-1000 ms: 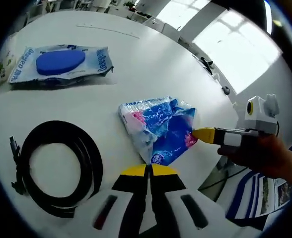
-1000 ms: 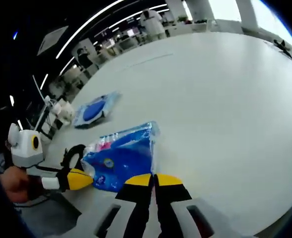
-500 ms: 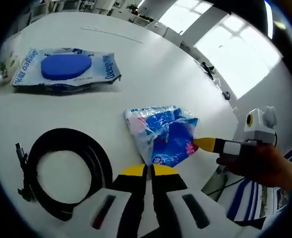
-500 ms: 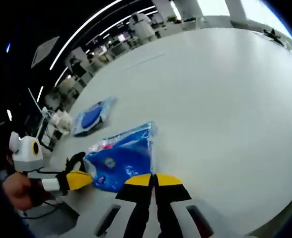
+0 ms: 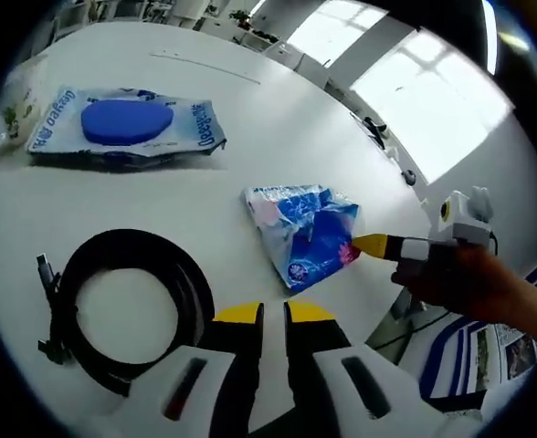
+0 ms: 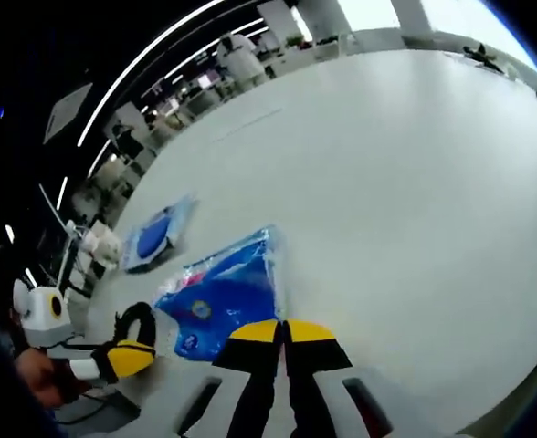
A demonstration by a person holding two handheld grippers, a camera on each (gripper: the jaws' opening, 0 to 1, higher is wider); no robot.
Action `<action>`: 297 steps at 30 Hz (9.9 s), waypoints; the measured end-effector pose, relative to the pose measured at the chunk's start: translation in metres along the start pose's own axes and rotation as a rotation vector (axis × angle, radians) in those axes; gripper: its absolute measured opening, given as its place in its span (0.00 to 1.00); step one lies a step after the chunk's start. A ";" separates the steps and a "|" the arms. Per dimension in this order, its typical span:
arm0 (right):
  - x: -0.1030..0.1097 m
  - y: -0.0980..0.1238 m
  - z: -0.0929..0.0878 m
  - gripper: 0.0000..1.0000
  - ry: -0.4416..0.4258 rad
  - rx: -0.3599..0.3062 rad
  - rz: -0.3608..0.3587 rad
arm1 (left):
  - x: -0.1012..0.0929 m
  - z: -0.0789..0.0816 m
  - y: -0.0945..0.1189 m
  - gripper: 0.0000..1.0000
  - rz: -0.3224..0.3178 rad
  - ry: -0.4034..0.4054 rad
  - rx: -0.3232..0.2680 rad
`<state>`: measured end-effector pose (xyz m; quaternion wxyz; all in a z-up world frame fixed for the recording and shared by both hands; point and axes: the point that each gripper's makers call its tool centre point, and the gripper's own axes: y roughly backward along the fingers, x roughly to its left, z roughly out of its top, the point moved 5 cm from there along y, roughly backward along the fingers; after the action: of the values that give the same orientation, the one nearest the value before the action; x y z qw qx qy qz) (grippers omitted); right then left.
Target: Arrange the tabletop items into an orderly group along one side of the table until the central work area is clear of visible clutter.
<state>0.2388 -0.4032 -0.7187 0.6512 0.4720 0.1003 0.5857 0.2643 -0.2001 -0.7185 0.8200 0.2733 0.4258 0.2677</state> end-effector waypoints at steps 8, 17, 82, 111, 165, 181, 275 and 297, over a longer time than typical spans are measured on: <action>-0.001 -0.015 0.022 0.00 -0.024 -0.018 -0.007 | 0.011 -0.007 0.015 0.05 0.022 -0.016 -0.001; -0.001 -0.027 0.047 0.00 -0.051 -0.038 -0.023 | 0.016 -0.009 0.026 0.03 0.037 0.002 -0.021; 0.016 -0.055 0.084 0.04 -0.002 -0.027 0.012 | 0.071 -0.011 0.086 0.05 0.180 0.130 -0.138; 0.093 -0.050 0.004 0.07 0.197 0.115 0.173 | 0.084 -0.032 0.089 0.05 0.240 0.304 -0.169; 0.180 -0.078 -0.034 0.09 0.854 0.297 0.271 | 0.069 -0.036 0.070 0.01 0.181 0.399 -0.149; 0.129 -0.032 -0.035 0.04 0.695 0.213 0.190 | 0.063 -0.007 0.046 0.00 0.152 0.239 -0.065; 0.043 0.020 0.014 0.45 0.652 0.117 0.226 | 0.174 0.055 0.180 0.24 0.252 -0.168 -0.198; 0.064 0.027 0.017 0.60 0.835 0.140 0.222 | 0.177 0.048 0.200 0.52 0.199 -0.267 -0.195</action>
<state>0.2514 -0.3607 -0.6627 0.4542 0.2456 0.3431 0.7847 0.3514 0.0496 -0.6571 0.8613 0.2665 0.2561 0.3486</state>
